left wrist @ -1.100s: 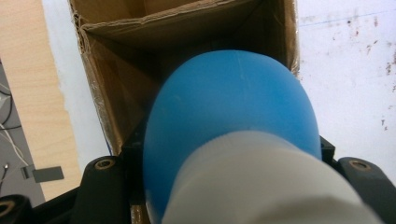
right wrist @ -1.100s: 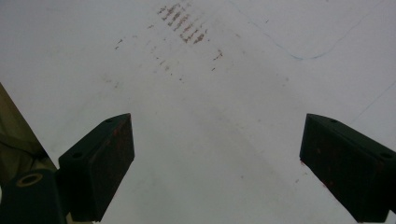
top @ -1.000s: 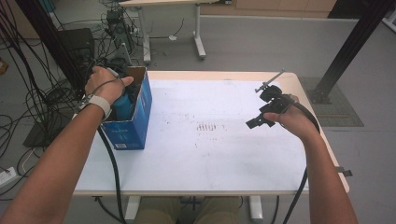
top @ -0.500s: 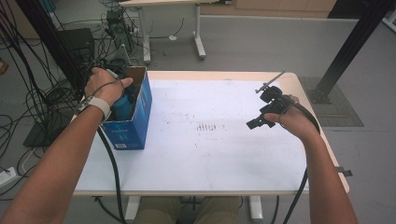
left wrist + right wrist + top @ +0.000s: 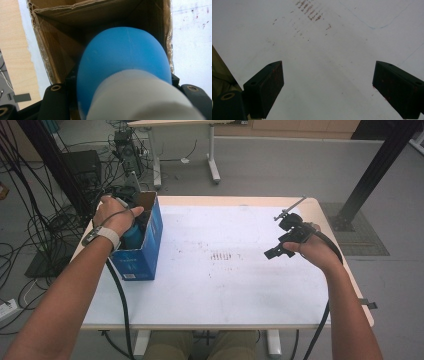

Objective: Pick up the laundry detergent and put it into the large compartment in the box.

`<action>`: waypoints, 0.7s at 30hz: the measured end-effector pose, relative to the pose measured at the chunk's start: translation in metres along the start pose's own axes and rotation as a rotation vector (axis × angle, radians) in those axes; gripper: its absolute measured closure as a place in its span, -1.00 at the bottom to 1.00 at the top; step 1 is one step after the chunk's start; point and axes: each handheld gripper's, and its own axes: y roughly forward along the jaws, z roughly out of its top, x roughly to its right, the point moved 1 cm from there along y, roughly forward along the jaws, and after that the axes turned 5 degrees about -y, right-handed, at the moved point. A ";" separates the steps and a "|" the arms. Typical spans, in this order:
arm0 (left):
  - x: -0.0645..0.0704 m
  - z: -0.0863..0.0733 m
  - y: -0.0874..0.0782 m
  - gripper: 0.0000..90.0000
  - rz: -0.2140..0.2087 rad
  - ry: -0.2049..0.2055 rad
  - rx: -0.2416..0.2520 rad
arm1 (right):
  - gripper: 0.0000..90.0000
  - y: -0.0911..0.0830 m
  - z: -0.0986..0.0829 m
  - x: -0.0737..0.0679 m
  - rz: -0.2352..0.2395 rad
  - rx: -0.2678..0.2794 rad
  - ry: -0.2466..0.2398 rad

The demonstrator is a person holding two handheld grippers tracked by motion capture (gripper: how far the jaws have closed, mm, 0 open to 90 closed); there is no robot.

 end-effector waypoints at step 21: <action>0.001 0.000 0.020 -0.13 0.009 0.010 -0.021 | -0.78 0.001 -0.009 0.002 0.000 -0.002 0.017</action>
